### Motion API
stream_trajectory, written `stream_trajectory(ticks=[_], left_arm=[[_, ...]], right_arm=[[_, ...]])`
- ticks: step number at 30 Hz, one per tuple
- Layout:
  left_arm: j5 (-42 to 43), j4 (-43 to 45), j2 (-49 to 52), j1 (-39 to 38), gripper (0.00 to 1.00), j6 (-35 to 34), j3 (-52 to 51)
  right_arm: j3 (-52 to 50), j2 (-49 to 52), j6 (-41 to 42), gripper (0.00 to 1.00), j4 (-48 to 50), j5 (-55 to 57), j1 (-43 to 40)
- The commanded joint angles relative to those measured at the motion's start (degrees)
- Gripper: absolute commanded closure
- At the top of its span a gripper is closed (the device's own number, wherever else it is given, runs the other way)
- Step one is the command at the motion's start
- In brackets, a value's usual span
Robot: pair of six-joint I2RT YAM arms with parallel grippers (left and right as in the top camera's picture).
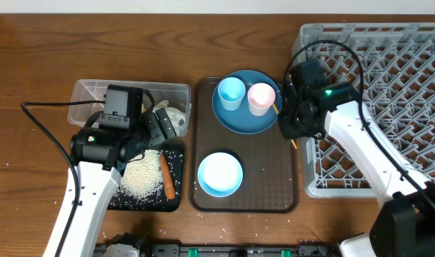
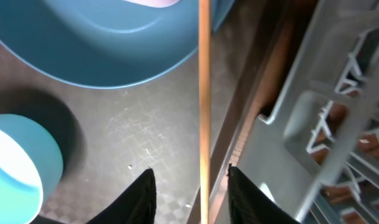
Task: Sort waste into correct bins and load items into the dishwasher rack
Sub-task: 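Return the right gripper to the plate and grasp the second chopstick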
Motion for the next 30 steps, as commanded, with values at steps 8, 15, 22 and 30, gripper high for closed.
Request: stream_trajectory(ticks=[8, 15, 22, 30], left_arm=[[-0.92, 0.07, 0.26, 0.24, 0.04, 0.55, 0.81], [-0.94, 0.07, 0.26, 0.24, 0.04, 0.55, 0.81], [-0.94, 0.07, 0.26, 0.24, 0.04, 0.55, 0.81], [-0.94, 0.07, 0.26, 0.24, 0.04, 0.55, 0.81]], right_arm=[[-6.78, 0.57, 0.48, 0.61, 5.16, 0.44, 1.42], [-7.5, 0.57, 0.5, 0.71, 5.86, 1.27, 1.42], [-7.5, 0.57, 0.5, 0.88, 6.03, 1.27, 1.4], [-7.5, 0.57, 0.5, 0.94, 5.99, 1.27, 1.38]])
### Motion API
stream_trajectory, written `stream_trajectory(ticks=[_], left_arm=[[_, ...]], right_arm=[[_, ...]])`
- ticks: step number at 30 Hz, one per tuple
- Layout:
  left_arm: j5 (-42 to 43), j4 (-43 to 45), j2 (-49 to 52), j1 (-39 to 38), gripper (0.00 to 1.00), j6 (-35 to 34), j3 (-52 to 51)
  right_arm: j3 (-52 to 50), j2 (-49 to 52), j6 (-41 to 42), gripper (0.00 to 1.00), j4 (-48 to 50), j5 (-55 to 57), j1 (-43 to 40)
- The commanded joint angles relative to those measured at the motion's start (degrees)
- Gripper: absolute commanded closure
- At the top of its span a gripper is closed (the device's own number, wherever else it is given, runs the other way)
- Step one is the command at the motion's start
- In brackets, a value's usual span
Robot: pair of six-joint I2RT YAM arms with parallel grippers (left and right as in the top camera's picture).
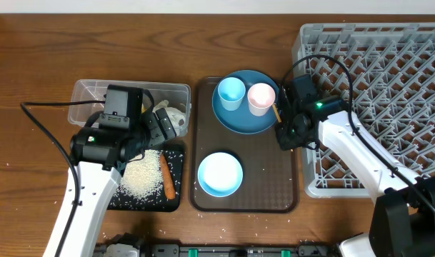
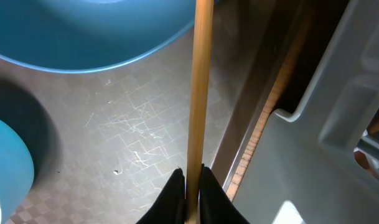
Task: Sort waste into correct bins and load items into the dishwasher rack
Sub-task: 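Return the right gripper to the plate and grasp the second chopstick, then insert the second chopstick into the rack and open the right gripper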
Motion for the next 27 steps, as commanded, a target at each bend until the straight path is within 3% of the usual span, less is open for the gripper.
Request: stream_trajectory(ticks=[1, 27], left_arm=[[-0.94, 0.07, 0.28, 0.24, 0.04, 0.55, 0.81], [-0.94, 0.07, 0.28, 0.24, 0.04, 0.55, 0.81]], right_arm=[[-0.2, 0.55, 0.04, 0.95, 0.11, 0.39, 0.33], [10.45, 0.42, 0.28, 0.99, -7.85, 7.96, -1.11]])
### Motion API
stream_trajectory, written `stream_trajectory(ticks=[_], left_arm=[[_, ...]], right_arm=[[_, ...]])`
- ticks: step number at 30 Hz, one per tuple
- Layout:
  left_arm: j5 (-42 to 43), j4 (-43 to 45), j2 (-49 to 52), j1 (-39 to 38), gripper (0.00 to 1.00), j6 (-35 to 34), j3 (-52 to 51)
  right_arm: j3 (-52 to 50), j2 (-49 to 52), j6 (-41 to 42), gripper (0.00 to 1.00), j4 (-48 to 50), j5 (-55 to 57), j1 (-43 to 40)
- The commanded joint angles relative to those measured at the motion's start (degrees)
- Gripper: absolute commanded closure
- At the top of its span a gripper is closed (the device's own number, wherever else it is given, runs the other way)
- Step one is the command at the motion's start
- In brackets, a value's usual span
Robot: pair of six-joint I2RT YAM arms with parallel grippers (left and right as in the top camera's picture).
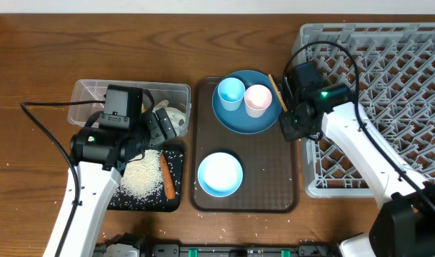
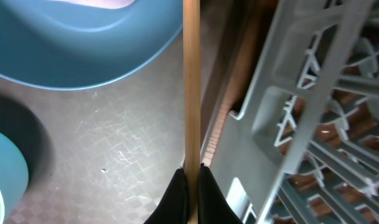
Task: Sort waste into correct bins and load items into the dishwasher rack
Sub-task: 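Insert the second chopstick into the rack and open the right gripper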
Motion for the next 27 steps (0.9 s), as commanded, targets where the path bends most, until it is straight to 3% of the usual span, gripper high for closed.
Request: stream_trajectory(ticks=[1, 27], left_arm=[[-0.94, 0.07, 0.28, 0.24, 0.04, 0.55, 0.81], [-0.94, 0.07, 0.28, 0.24, 0.04, 0.55, 0.81]], right_arm=[[2.19, 0.42, 0.26, 0.99, -0.37, 1.77, -1.14], [3.54, -1.95, 0.31, 0.99, -2.89, -1.55, -13.42]])
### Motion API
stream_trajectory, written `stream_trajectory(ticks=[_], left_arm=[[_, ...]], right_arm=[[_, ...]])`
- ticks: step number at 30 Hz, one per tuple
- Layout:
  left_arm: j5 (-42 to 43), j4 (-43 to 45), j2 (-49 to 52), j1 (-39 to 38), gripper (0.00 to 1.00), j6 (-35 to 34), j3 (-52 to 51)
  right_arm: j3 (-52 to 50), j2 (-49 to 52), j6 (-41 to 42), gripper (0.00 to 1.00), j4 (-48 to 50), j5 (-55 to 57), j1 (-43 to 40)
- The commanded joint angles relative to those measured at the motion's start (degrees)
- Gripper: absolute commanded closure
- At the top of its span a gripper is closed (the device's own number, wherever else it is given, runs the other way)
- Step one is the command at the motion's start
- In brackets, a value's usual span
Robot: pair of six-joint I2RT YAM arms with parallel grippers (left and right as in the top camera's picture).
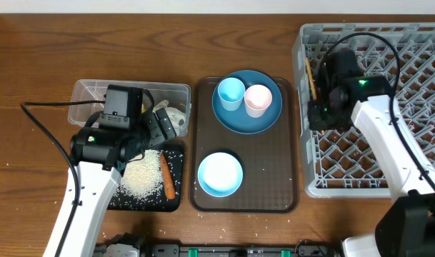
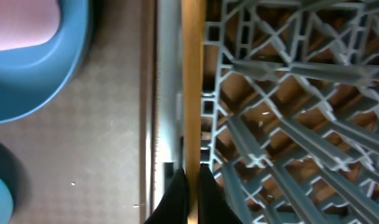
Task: Sort waste into correct bins and load items into the dishwasher rack
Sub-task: 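Insert the second chopstick into the rack and open the right gripper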
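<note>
My right gripper [image 1: 319,114] [image 2: 192,186] is shut on a wooden chopstick [image 1: 309,77] [image 2: 192,81]. It holds the stick over the left rim of the grey dishwasher rack [image 1: 388,71] [image 2: 289,124], lengthwise along that rim. On the brown tray [image 1: 267,164] sit a blue plate [image 1: 246,118] with a blue cup [image 1: 231,93] and a pink cup [image 1: 259,98], and a blue bowl [image 1: 220,173]. Over the waste bins, my left gripper [image 1: 163,123] hangs open.
A clear plastic bin [image 1: 96,93] at the left holds a white crumpled piece [image 1: 177,114]. In front of it, a black tray [image 1: 124,200] carries spilled rice [image 1: 142,178] and an orange carrot stick [image 1: 167,175]. Brown wooden table lies all around.
My right gripper has moved right and up with the chopstick, from beside the plate at the tray's right edge to over the rack's left rim. The left arm is unchanged.
At first my right gripper stood open around the chopstick lying on the tray beside the plate. Then it was shut on the stick there. After that it held the stick raised by the plate's right edge, and now over the rack's rim.
</note>
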Motion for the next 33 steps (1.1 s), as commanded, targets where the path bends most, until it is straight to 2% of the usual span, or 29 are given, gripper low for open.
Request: stream_trajectory(ticks=[1, 18, 19, 20, 22, 24, 26, 33], left_arm=[[-0.94, 0.07, 0.26, 0.24, 0.04, 0.55, 0.81], [-0.94, 0.07, 0.26, 0.24, 0.04, 0.55, 0.81], [-0.94, 0.07, 0.26, 0.24, 0.04, 0.55, 0.81], [-0.94, 0.07, 0.26, 0.24, 0.04, 0.55, 0.81], [-0.94, 0.07, 0.26, 0.24, 0.04, 0.55, 0.81], [-0.94, 0.07, 0.26, 0.24, 0.04, 0.55, 0.81], [-0.94, 0.07, 0.26, 0.24, 0.04, 0.55, 0.81], [-0.94, 0.07, 0.26, 0.24, 0.04, 0.55, 0.81]], right_arm=[[1.25, -1.33, 0.31, 0.99, -0.2, 0.2, -1.49], [1.22, -1.33, 0.28, 0.98, -0.79, 0.2, -2.21], [1.22, -1.33, 0.28, 0.93, -0.83, 0.22, -2.21], [1.22, -1.33, 0.28, 0.84, -0.9, 0.22, -2.19], [1.2, -1.33, 0.28, 0.77, -1.01, 0.2, -2.14], [1.2, -1.33, 0.28, 0.65, -1.2, 0.22, -2.14], [1.2, -1.33, 0.26, 0.62, -1.36, 0.2, -2.14], [1.2, -1.33, 0.28, 0.62, -1.73, 0.2, -2.1]])
